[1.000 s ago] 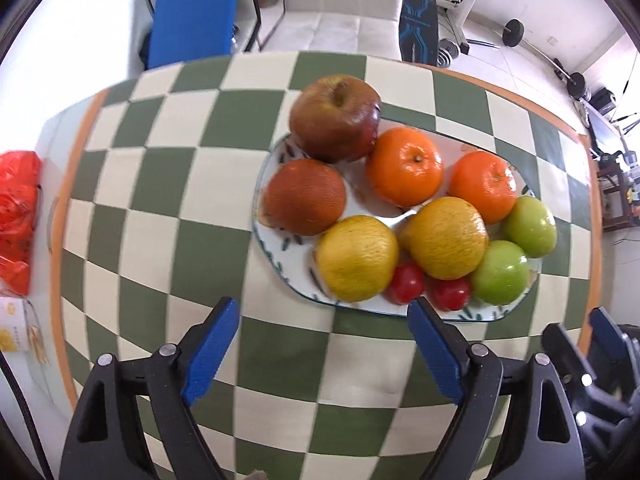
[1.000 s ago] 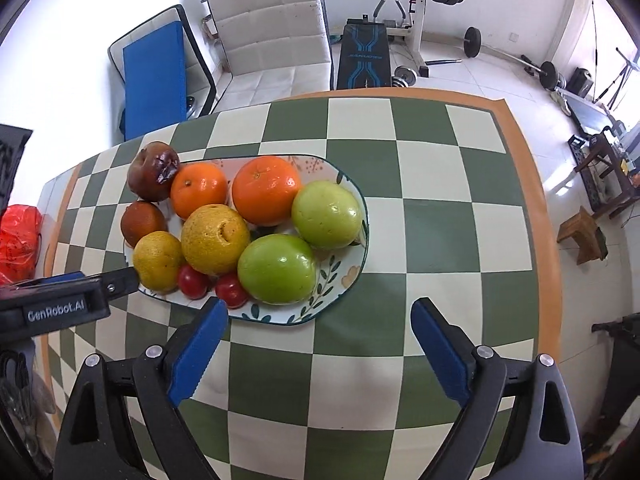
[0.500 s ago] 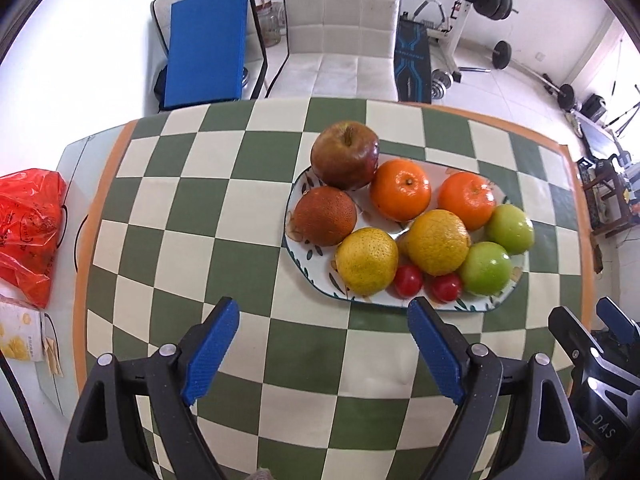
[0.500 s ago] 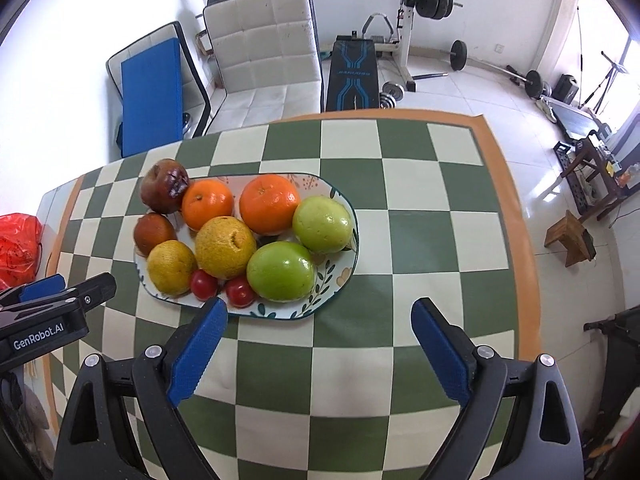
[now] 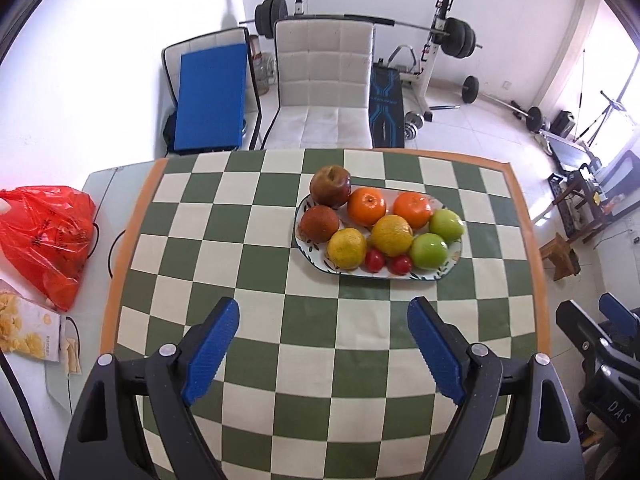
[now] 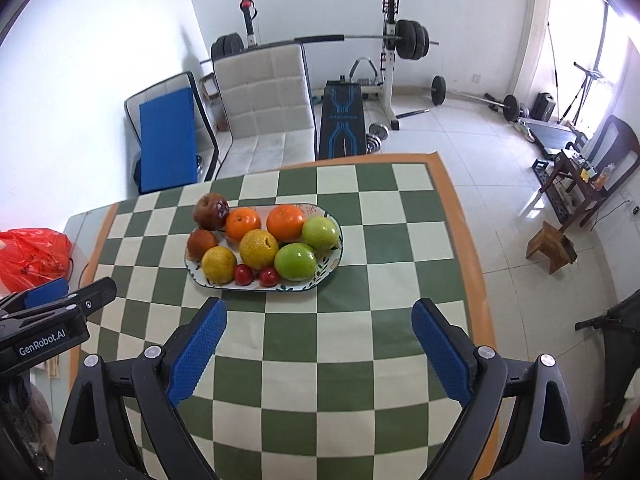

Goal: Organize fruits

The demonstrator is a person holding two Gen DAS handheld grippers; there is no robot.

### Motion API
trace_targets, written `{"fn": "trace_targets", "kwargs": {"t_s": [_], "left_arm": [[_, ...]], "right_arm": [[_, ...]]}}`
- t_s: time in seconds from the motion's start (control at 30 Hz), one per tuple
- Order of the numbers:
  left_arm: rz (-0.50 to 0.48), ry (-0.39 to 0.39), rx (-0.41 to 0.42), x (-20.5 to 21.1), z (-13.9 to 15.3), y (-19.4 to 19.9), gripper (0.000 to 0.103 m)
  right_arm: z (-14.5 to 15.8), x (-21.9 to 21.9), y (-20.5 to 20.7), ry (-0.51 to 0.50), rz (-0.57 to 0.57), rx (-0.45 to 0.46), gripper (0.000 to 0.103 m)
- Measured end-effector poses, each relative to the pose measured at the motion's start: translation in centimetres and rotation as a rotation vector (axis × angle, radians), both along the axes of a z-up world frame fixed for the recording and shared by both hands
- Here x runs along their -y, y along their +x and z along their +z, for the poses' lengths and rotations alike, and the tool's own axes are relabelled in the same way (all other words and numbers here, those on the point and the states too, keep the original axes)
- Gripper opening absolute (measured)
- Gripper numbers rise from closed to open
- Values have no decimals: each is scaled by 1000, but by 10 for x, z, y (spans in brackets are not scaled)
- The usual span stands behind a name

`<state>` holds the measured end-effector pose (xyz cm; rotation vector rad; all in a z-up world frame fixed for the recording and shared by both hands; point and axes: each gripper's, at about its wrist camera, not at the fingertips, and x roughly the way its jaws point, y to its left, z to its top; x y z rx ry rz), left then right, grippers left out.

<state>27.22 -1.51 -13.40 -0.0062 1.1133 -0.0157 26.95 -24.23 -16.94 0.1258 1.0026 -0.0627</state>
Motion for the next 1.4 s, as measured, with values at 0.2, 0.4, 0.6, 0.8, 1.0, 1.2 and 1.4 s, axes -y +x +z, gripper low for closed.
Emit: {"fn": "trace_targets", "kwargs": {"t_s": [0.2, 0.4, 0.6, 0.8, 1.0, 1.2, 1.4], "left_arm": [[-27, -6, 63, 0, 39, -46, 86], [-50, -25, 115, -1, 75, -82, 86], [-59, -28, 165, -1, 104, -113, 86], [-66, -31, 184, -1, 121, -138, 86], [-63, -24, 201, -2, 127, -151, 86], [-59, -25, 199, -1, 125, -153, 86], [-47, -28, 192, 4, 121, -150, 86]], "right_arm": [[48, -1, -57, -2, -7, 58, 99], [87, -13, -105, -17, 14, 100, 99], [127, -24, -144, -20, 32, 161, 101], [159, -35, -173, -15, 53, 209, 101], [169, -38, -186, -32, 52, 218, 101], [163, -32, -184, -26, 43, 198, 101], [158, -25, -174, -31, 36, 194, 101]]}}
